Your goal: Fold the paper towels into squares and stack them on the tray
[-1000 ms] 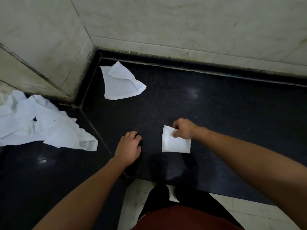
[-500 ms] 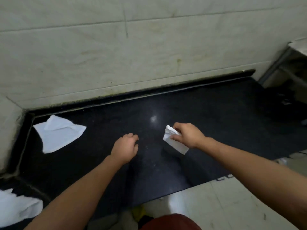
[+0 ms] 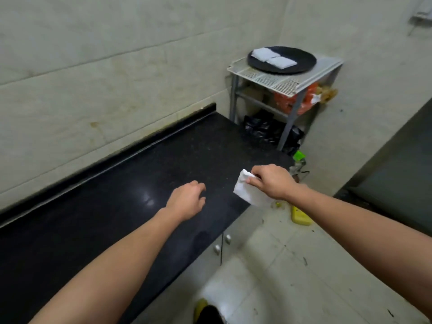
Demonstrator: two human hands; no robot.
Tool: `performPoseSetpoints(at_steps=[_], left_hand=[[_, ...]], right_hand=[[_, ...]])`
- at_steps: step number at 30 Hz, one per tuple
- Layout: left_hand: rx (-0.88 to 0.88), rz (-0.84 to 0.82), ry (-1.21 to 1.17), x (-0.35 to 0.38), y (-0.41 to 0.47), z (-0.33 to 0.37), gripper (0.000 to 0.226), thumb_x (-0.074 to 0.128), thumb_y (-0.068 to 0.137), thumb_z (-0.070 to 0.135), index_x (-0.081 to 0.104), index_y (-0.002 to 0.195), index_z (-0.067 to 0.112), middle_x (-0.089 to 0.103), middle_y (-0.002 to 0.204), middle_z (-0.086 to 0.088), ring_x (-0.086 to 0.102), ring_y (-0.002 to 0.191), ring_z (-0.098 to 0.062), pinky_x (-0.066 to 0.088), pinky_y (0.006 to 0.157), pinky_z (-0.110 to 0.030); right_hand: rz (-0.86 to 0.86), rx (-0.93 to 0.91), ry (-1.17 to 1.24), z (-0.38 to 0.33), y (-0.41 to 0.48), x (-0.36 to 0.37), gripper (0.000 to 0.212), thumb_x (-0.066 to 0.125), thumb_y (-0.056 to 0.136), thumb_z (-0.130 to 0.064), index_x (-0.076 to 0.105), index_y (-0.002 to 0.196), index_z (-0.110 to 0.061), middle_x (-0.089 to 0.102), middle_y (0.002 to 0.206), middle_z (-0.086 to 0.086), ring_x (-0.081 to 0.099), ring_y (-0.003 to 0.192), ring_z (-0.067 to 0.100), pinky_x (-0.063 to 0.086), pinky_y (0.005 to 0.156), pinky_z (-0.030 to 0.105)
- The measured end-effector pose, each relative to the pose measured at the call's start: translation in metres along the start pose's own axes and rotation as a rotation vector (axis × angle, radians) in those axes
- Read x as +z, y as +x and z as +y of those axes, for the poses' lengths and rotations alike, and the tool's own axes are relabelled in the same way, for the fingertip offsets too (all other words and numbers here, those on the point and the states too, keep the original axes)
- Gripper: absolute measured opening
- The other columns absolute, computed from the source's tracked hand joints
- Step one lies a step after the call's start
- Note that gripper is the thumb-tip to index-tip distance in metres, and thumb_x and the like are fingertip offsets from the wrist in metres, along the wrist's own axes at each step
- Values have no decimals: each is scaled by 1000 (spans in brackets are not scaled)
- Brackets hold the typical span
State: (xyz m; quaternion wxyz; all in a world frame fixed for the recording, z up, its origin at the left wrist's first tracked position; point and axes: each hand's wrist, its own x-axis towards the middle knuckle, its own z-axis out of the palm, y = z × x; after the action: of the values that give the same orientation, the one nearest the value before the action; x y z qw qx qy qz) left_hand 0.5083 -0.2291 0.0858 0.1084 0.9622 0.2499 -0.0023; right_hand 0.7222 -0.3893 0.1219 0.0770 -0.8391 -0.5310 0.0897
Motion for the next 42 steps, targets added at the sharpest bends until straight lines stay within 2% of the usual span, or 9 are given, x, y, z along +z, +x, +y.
performPoseSetpoints(at_steps=[12,16,19,22,26,32,35,38,42], left_hand=[[286,-11,80,-1,222,124,29,50,95,31,54,119,17,57,114,-4,59,101,-26,47,78,-37],[351,-6,51,-6,295,161,28,50,94,31,55,118,17,57,114,-4,59,101,-26,48,79,-38],[391,12,34,-15,341,186,28,52,94,30,56,119,18,58,114,-3,59,102,-25,49,78,-38],[409,28,27,-21,379,209,29,53,94,30,57,120,17,57,112,-2,59,102,-25,47,77,-37],[414,130,-2,-32,426,236,23,52,92,27,58,111,16,59,106,-3,58,100,-26,50,73,-38],[291,309,28,-48,510,261,13,53,86,25,57,93,15,59,94,-3,57,94,-26,49,70,-39],[142,392,9,-57,548,272,15,53,86,25,58,95,14,59,95,-3,57,92,-24,50,72,-40],[20,425,-2,-61,574,282,15,54,88,25,59,98,15,60,95,-2,58,89,-21,51,72,-37],[-96,427,-38,-65,594,285,18,55,89,24,60,104,17,60,99,0,59,89,-19,51,71,-35]], right_hand=[[113,254,28,207,33,-60,30,55,93,-46,43,74,-26,63,86,5,58,86,31,32,59,33],[124,355,71,268,58,-89,35,56,92,-39,37,66,-25,63,83,10,60,83,36,46,64,41],[188,385,81,302,72,-109,16,56,92,-27,48,78,-25,66,91,14,60,87,34,32,60,32],[174,407,69,332,85,-119,11,52,92,-20,59,90,-11,64,94,14,58,87,34,24,58,31],[201,363,105,375,113,-134,11,52,90,-18,51,80,-19,59,85,8,56,81,32,25,56,32],[244,183,157,446,188,-170,9,55,86,-22,55,79,-26,59,85,0,54,78,23,32,58,31],[269,69,156,475,230,-202,6,57,84,-22,60,79,-22,58,83,-2,54,76,21,28,54,29],[263,11,143,495,268,-231,7,56,85,-26,61,80,-28,59,82,-5,56,76,19,35,58,28],[268,-104,134,509,319,-260,12,55,89,-30,65,95,-27,62,92,-7,56,83,16,38,65,28]])
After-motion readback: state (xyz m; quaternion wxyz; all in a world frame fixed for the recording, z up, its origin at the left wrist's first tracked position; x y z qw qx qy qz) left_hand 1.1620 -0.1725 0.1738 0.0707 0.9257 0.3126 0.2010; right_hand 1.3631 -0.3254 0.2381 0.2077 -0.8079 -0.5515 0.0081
